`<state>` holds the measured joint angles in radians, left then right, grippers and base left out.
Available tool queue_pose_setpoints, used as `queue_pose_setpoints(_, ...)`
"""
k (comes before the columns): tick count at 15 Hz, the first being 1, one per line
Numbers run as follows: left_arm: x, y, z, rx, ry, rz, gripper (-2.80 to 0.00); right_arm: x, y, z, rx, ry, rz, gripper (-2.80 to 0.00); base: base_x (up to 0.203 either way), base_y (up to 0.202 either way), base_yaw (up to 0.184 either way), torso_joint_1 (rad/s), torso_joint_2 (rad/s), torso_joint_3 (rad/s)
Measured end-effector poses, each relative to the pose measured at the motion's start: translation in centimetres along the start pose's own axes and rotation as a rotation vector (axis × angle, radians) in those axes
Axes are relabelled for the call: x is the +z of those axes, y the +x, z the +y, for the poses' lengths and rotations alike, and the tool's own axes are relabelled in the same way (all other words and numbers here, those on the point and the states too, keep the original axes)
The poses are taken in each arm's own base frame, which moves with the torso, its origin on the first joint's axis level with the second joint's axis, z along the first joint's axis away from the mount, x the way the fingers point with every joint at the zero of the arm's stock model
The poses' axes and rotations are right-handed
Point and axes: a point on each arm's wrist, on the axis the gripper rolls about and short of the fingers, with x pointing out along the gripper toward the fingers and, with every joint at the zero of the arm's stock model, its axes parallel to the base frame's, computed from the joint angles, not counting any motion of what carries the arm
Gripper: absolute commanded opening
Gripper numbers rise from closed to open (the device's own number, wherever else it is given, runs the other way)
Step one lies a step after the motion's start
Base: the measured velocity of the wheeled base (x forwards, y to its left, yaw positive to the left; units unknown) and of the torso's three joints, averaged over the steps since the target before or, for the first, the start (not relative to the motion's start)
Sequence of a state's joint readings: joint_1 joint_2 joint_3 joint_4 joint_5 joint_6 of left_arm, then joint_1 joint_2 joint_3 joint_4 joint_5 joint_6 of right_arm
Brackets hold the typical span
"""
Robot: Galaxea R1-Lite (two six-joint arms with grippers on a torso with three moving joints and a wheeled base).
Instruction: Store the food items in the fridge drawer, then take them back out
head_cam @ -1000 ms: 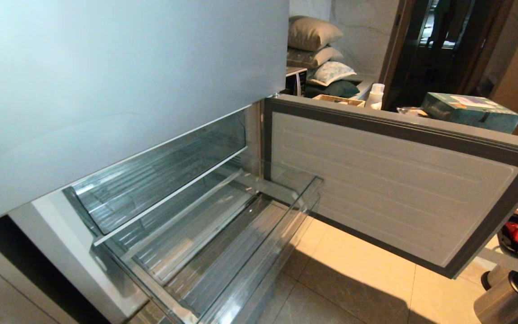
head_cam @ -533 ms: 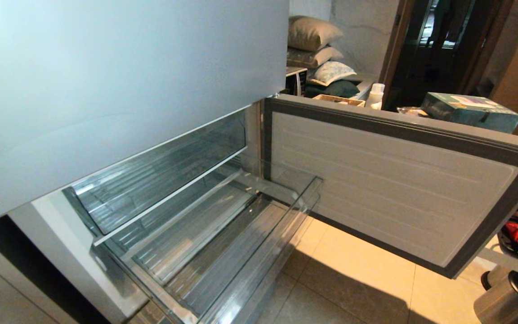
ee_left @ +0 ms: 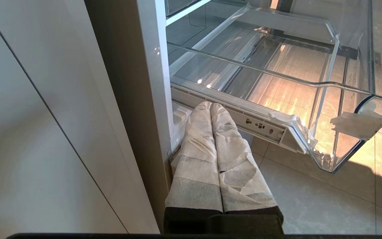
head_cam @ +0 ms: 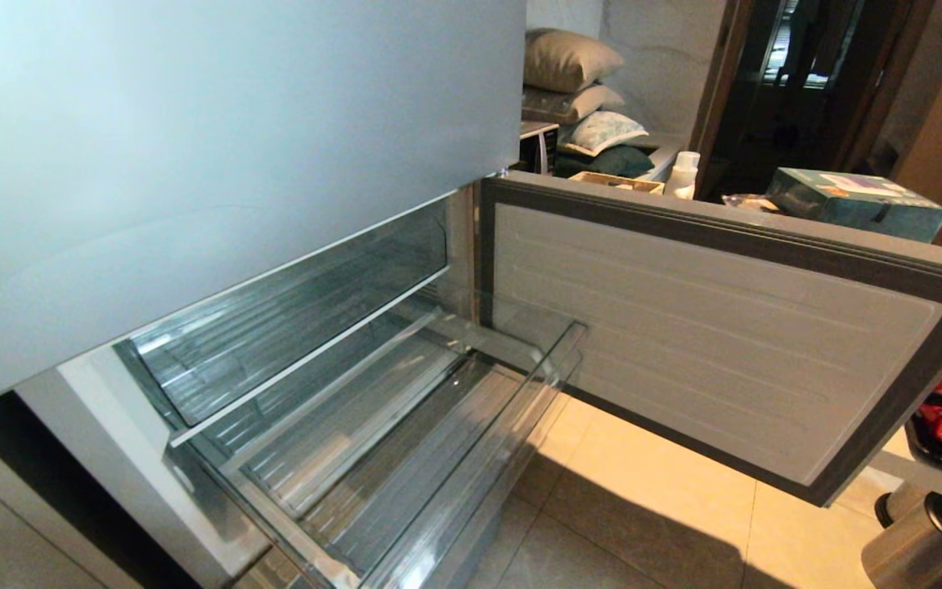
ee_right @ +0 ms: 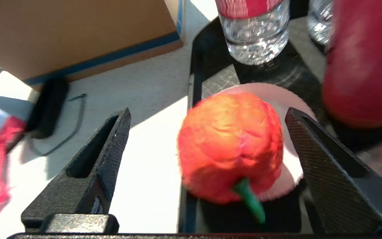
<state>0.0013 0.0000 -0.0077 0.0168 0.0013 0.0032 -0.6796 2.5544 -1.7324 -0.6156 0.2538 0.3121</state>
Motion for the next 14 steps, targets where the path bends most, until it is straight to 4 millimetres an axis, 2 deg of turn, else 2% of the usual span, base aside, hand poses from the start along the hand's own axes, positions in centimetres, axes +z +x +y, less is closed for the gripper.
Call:
queue_pose_setpoints(2, 0.0, 0.0, 0.0, 0.0, 0.0, 0.0, -2.8, 1.3, -1.4, 0.8, 0.001, -0.001, -0.003, 0.0, 0.0, 0.0, 0.0, 0.0, 0.0, 0.0)
queue_pose_setpoints(5, 0.0, 0.0, 0.0, 0.0, 0.0, 0.0, -2.8, 3.6, -4.5, 2.5, 0.006, -0.003, -0.013, 0.0, 0.0, 0.0, 0.0, 0.0, 0.0, 0.0)
queue_pose_setpoints(6, 0.0, 0.0, 0.0, 0.0, 0.0, 0.0, -2.8, 4.5, -5.8, 3.1, 0.008, -0.006, -0.018, -2.8, 0.0, 0.0, 0.0, 0.0, 0.0, 0.0)
queue_pose_setpoints(8, 0.0, 0.0, 0.0, 0.0, 0.0, 0.0, -2.8, 6.0, -8.8, 4.4, 0.01, -0.008, -0.027, -2.8, 0.0, 0.0, 0.0, 0.0, 0.0, 0.0)
queue_pose_setpoints(10, 0.0, 0.0, 0.0, 0.0, 0.0, 0.0, -2.8, 7.2, -12.6, 5.7, -0.005, -0.009, -0.037, -2.8, 0.0, 0.0, 0.0, 0.0, 0.0, 0.0)
queue_pose_setpoints(12, 0.0, 0.0, 0.0, 0.0, 0.0, 0.0, -2.8, 8.6, -17.1, 7.3, -0.029, -0.015, -0.074, -2.8, 0.0, 0.0, 0.0, 0.0, 0.0, 0.0)
queue_pose_setpoints(14, 0.0, 0.0, 0.0, 0.0, 0.0, 0.0, -2.8, 9.9, -22.6, 9.1, -0.042, -0.032, -0.14, -2.8, 0.0, 0.0, 0.0, 0.0, 0.0, 0.0)
